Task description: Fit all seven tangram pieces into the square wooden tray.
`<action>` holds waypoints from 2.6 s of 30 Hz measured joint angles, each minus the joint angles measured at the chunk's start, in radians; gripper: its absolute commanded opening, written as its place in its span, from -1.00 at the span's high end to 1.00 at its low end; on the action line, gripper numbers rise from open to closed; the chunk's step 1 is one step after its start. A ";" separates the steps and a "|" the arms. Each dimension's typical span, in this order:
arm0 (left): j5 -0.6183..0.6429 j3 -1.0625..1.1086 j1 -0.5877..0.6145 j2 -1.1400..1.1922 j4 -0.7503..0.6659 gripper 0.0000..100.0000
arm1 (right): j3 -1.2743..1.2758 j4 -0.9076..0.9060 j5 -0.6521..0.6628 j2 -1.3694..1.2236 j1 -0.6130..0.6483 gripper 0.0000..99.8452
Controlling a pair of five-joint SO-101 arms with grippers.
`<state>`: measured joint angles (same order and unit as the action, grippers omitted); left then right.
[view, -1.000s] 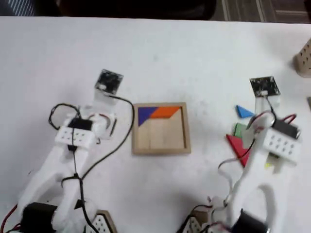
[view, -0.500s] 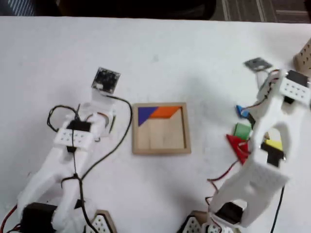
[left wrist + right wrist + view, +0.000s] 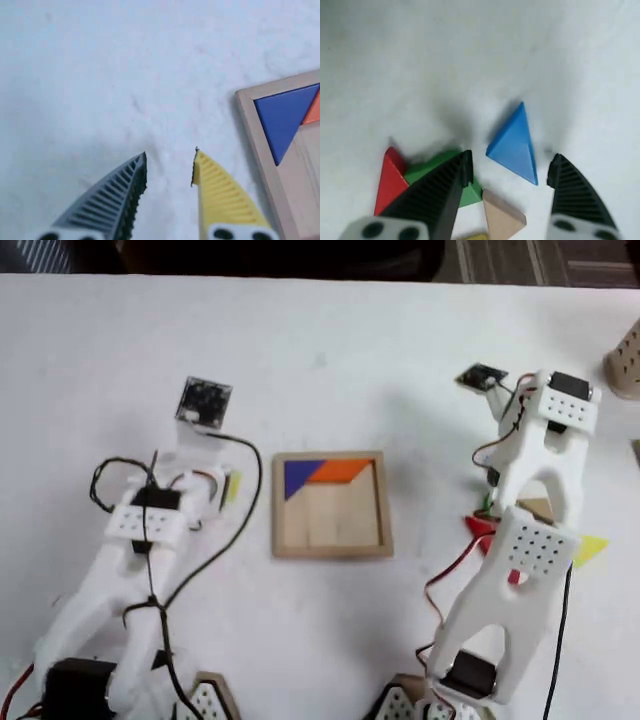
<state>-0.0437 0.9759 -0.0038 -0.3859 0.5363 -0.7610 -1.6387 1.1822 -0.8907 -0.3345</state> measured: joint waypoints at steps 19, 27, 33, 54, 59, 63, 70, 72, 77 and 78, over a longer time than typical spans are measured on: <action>0.000 0.000 0.000 0.000 0.000 0.63 | -0.229 -0.025 0.017 -0.138 -0.012 0.80; 0.000 0.000 0.000 0.000 0.000 0.63 | -0.233 -0.025 -0.012 -0.138 -0.012 0.80; 0.000 0.000 0.000 0.000 0.000 0.63 | -0.270 -0.040 -0.190 -0.133 -0.011 0.80; 0.000 0.000 0.000 0.000 0.000 0.63 | 0.124 -0.046 -0.365 0.308 -0.057 0.80; 0.000 0.000 0.000 0.000 0.000 0.63 | 0.361 -0.046 -0.367 0.474 0.025 0.80; 0.000 0.000 0.000 0.000 0.000 0.63 | 0.525 -0.046 -0.384 0.543 0.138 0.80; 0.000 0.000 0.000 0.000 -0.002 0.63 | 0.600 -0.046 -0.580 0.549 0.348 0.80; 0.000 0.000 0.000 0.000 -0.002 0.63 | 0.617 -0.046 -0.618 0.549 0.407 0.80; 0.000 0.000 0.000 0.000 -0.002 0.63 | 0.686 -0.038 -0.710 0.549 0.568 0.80; 0.000 0.000 0.000 0.000 -0.002 0.63 | 0.700 -0.026 -0.729 0.549 0.601 0.80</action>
<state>-0.0437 0.9759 -0.0038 -0.3859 0.5347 -0.0614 -1.6648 0.4534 -0.3414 0.2670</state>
